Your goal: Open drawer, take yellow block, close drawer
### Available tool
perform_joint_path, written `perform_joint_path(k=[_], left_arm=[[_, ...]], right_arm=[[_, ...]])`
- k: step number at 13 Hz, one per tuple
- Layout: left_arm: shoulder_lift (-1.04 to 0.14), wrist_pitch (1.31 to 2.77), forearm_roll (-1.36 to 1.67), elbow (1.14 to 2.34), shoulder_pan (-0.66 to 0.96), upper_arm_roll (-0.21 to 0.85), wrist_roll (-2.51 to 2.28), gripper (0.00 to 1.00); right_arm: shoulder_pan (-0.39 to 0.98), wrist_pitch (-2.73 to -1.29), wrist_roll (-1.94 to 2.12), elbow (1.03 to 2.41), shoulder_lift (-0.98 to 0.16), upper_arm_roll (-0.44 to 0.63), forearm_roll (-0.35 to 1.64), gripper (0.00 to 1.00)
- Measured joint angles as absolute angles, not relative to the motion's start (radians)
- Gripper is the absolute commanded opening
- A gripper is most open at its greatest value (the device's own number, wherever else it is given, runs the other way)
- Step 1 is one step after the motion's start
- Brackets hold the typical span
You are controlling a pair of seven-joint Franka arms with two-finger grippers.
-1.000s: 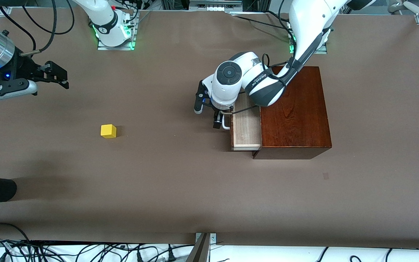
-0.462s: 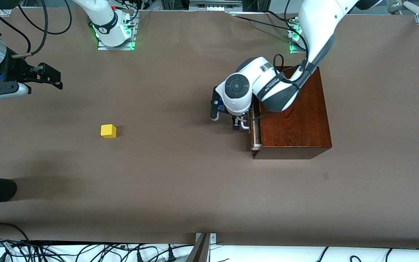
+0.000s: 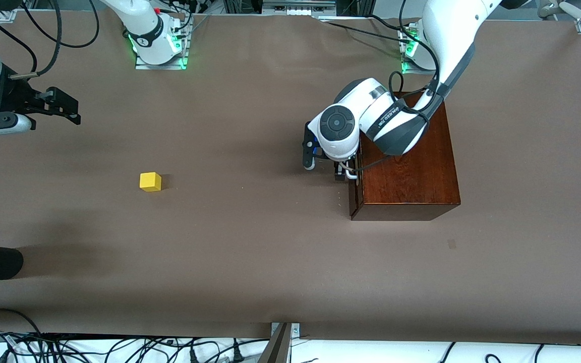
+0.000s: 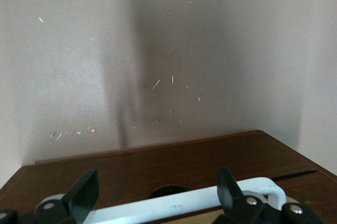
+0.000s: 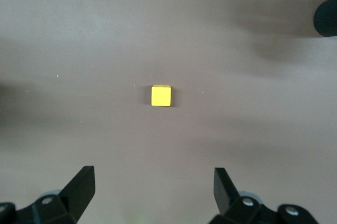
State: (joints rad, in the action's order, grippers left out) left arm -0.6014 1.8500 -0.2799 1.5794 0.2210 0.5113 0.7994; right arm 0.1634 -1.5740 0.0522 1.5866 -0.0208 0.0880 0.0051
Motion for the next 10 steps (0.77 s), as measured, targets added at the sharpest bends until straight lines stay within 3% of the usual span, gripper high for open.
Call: perform_joint_path(k=[6, 10], left_arm=[[-0.467, 1.839, -0.074, 1.505, 0.202, 0.519, 0.493, 1.0], [-0.341, 1.728, -0.071, 1.489, 0.068, 0.511, 0.283, 1.0]], right_arm=[[0.163, -1.574, 0.049, 1.585, -0.021, 0.088, 0.004, 1.0], [0.164, -1.574, 0.049, 1.585, -0.021, 0.088, 0.002, 1.0]])
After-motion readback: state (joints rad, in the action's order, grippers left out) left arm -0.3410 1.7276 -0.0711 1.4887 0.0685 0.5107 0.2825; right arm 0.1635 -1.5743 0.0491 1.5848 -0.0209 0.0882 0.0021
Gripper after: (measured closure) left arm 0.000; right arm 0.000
